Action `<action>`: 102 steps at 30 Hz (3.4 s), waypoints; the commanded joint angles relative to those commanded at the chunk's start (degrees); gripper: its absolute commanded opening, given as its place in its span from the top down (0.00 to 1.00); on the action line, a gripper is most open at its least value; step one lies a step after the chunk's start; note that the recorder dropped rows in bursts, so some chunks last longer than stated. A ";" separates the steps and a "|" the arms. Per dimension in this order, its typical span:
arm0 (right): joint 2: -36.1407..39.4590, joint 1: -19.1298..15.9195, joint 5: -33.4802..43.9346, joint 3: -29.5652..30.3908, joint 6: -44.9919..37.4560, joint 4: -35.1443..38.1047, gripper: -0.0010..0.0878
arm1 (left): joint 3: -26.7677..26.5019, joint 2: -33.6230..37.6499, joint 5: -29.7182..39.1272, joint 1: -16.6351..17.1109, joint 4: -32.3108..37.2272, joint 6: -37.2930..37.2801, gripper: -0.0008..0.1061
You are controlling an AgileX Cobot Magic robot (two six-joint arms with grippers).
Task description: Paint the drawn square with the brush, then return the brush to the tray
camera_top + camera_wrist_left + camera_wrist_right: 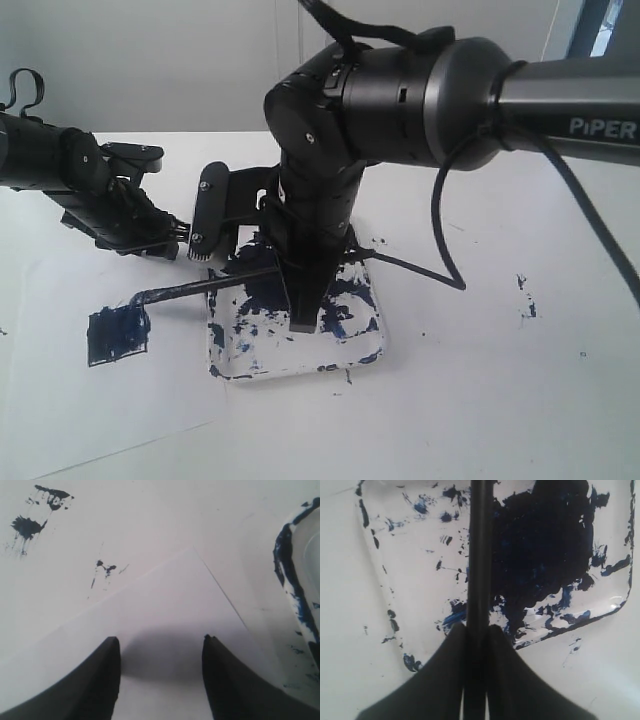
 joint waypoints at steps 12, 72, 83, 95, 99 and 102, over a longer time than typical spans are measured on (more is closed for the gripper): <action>0.89 0.00 -0.83 0.00 -0.24 -0.95 0.99 | 0.00 0.00 0.00 0.00 0.00 0.00 0.48; -4.09 0.00 0.01 -1.01 1.03 0.19 0.99 | 0.00 -0.50 0.05 0.00 0.35 0.00 0.48; -5.61 0.00 8.51 -1.01 1.99 1.43 0.99 | 0.00 -7.91 1.95 0.00 3.84 -0.42 0.48; -12.13 -3.00 16.47 -0.44 21.39 -3.11 0.99 | 0.00 -19.07 16.99 -0.03 11.34 -7.13 0.63; -13.63 -4.38 16.91 1.80 25.71 -2.83 0.99 | 0.00 -22.54 22.02 -0.16 11.34 -7.13 0.63; -14.20 -4.86 16.56 3.93 27.23 -2.61 0.99 | 0.00 -25.91 24.42 -0.89 11.71 -7.13 0.63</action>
